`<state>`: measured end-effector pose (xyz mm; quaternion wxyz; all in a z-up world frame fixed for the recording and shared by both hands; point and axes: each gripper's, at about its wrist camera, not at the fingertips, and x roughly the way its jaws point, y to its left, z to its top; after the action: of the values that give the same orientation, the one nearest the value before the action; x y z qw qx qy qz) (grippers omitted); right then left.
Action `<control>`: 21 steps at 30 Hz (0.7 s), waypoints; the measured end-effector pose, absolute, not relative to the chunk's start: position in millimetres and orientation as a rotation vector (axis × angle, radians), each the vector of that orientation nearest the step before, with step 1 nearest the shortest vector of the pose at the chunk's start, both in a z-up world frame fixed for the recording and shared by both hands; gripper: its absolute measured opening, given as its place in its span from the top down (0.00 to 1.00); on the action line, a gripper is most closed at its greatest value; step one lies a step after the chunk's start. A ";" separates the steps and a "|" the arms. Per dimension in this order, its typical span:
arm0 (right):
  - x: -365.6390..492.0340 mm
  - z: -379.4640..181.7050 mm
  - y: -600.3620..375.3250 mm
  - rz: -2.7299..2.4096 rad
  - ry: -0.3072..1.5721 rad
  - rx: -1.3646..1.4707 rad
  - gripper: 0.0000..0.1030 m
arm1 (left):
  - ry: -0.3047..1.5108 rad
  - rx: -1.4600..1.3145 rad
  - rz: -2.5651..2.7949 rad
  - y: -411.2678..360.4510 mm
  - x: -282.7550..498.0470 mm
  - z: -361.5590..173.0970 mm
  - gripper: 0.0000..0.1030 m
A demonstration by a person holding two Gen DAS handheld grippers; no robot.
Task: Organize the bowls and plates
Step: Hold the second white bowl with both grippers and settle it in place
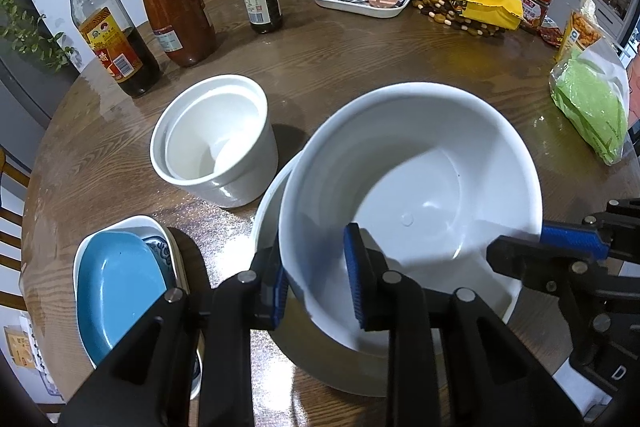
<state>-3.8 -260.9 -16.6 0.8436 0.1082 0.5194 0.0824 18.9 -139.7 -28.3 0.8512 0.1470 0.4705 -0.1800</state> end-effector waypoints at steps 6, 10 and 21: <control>-5.2 -15.6 -258.7 0.174 1.098 0.219 0.87 | 0.990 0.315 -0.373 -139.3 18.3 -27.4 0.75; -5.7 -15.5 -257.4 0.176 1.102 0.219 0.87 | 0.988 0.320 -0.369 -138.7 17.4 -26.5 0.75; -5.8 -16.5 -258.1 0.180 1.112 0.228 0.87 | 0.993 0.327 -0.372 -137.3 16.3 -26.0 0.75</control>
<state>-5.8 -258.1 -16.5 0.8393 0.1077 0.5260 0.0852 16.3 -137.3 -26.0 0.8501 0.1553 0.4713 -0.1765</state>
